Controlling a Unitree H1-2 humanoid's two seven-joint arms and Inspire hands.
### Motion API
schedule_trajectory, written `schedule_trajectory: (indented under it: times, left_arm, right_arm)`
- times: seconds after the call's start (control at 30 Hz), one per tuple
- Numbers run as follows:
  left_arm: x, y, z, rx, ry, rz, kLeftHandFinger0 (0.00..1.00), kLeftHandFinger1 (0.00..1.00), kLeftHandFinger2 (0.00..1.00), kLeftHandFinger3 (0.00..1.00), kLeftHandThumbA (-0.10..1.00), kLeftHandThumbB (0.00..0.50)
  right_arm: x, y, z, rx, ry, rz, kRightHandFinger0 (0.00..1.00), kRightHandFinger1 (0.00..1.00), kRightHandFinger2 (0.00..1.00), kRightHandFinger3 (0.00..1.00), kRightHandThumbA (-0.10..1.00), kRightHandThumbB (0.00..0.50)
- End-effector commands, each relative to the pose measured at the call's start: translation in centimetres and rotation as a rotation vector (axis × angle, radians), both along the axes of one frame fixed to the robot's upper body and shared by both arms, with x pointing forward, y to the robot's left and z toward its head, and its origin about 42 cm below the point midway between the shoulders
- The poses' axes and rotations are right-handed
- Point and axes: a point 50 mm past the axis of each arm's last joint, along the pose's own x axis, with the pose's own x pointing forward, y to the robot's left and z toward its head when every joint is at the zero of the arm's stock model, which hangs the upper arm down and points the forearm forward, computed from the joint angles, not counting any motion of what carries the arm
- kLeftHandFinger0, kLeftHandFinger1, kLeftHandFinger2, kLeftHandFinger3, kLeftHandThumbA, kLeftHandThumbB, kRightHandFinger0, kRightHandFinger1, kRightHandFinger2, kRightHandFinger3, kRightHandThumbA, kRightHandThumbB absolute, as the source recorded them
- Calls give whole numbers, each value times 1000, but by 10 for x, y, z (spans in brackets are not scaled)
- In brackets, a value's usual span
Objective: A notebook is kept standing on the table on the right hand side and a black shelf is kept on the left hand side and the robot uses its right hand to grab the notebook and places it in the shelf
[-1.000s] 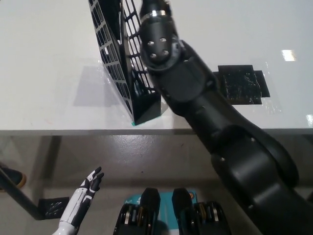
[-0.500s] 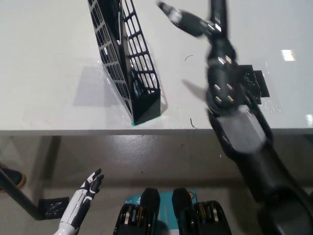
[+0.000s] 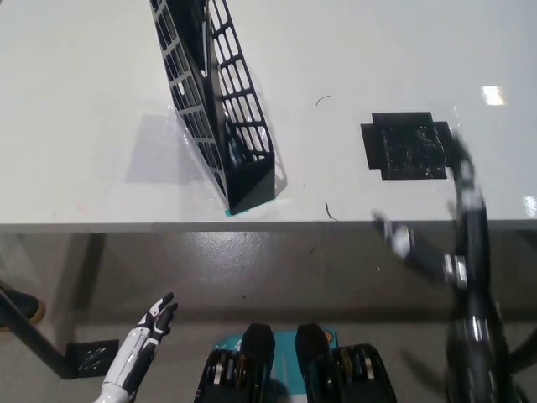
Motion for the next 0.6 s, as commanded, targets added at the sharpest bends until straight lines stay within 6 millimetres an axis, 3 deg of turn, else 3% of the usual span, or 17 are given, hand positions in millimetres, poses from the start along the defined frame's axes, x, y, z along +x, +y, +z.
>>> schedule_trajectory:
  times: [0.0, 0.13, 0.37, 0.43, 0.57]
  left_arm:
    - [1, 4, 14, -12, -74, 1, 1000, 1000, 1000, 1000, 1000, 117]
    - [2, 3, 12, -13, -87, -8, 1000, 1000, 1000, 1000, 1000, 129]
    - [-2, 1, 8, -24, -103, 0, 1000, 1000, 1000, 1000, 1000, 143]
    - [-2, 2, 7, -26, -102, -2, 1000, 1000, 1000, 1000, 1000, 142]
    - [-1, 1, 8, -18, -102, 4, 1000, 1000, 1000, 1000, 1000, 156]
  right_arm:
    - [-37, 4, -1, 41, -119, 99, 1000, 1000, 1000, 1000, 1000, 177]
    - [-26, -1, -41, 75, 9, 100, 1000, 1000, 1000, 1000, 1000, 231]
    - [-21, -6, -78, 76, 121, 98, 1000, 1000, 1000, 1000, 1000, 219]
    - [-20, -7, -83, 79, 138, 104, 1000, 1000, 1000, 1000, 1000, 232]
    - [-15, -10, -87, 101, 159, 109, 1000, 1000, 1000, 1000, 1000, 207]
